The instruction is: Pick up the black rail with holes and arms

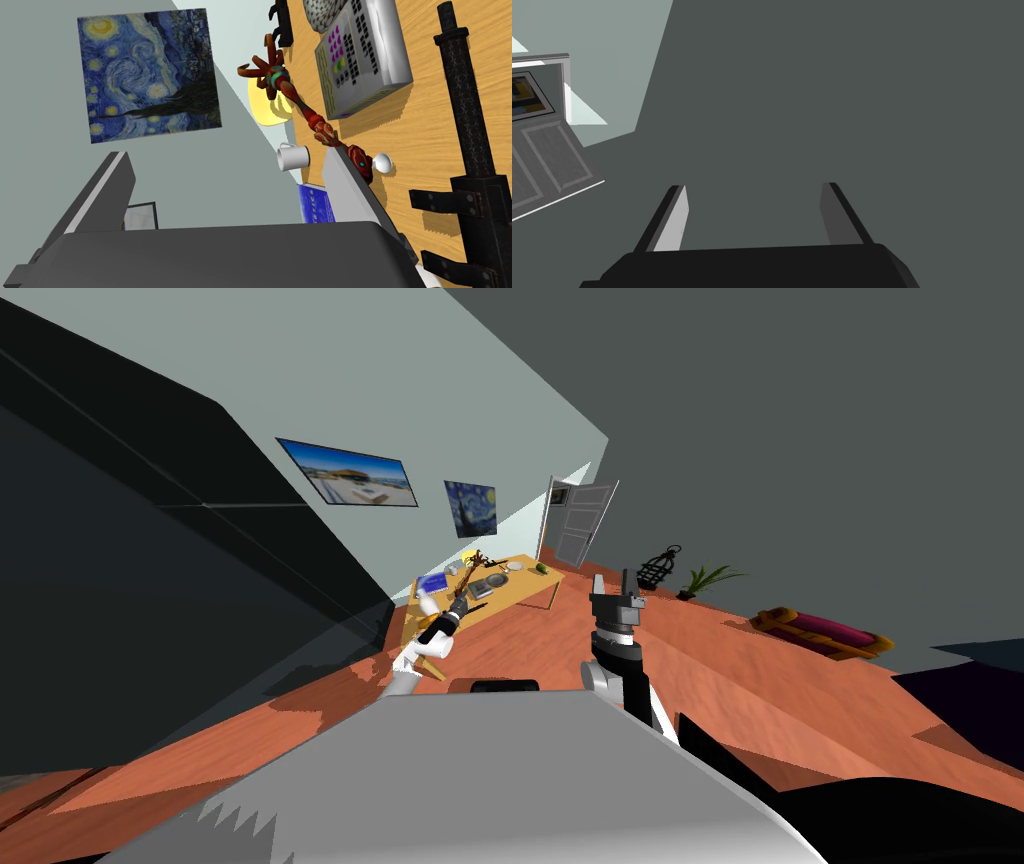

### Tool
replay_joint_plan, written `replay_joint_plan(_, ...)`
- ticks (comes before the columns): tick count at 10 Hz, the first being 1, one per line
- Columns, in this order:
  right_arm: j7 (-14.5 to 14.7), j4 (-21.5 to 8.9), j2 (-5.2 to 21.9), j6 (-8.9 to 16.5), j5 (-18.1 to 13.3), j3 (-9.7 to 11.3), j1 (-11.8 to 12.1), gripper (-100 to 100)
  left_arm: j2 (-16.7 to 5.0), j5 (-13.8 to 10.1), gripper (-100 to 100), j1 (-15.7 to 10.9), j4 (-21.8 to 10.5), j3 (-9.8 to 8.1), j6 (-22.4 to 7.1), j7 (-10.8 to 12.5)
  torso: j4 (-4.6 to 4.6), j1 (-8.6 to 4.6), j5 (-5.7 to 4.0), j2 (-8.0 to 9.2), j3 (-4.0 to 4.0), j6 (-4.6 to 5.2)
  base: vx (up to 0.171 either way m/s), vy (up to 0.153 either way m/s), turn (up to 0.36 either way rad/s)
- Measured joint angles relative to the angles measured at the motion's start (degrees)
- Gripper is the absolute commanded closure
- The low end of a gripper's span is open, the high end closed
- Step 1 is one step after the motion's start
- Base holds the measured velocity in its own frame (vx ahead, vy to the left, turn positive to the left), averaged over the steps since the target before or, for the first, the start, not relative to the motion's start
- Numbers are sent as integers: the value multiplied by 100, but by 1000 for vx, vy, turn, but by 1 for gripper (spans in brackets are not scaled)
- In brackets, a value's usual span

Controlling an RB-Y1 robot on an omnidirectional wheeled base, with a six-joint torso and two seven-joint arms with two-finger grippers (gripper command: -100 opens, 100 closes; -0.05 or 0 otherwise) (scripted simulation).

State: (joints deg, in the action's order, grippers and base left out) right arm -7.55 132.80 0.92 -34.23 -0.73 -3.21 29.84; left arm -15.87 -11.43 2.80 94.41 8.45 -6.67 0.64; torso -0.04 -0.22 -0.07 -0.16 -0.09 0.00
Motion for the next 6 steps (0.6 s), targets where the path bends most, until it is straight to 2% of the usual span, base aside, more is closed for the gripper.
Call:
replay_joint_plan(1, 0, 0, 0, 0, 0, 0, 0, 0, -98, -65, -100, -135, -217, -11, -127, 40, 0, 0, 1, -2, -1, 0, 29, -61, 25)
replay_joint_plan(3, 0, 0, 0, 0, 0, 0, 0, 0, -193, -120, -100, -187, -348, -38, -417, 81, 0, -1, 0, 2, 1, -1, 18, -68, 36)
replay_joint_plan(4, 0, 0, 0, 0, 0, 0, 0, 0, -141, -90, -100, -278, -491, -60, -561, 77, 0, 0, 0, 2, 1, 1, 54, -75, 46)
replay_joint_plan(6, 0, 0, 0, 0, 0, 0, 0, 0, -277, -187, -100, -524, -859, -92, -826, 119, -2, 3, 0, -10, -6, 0, 45, -68, 28)
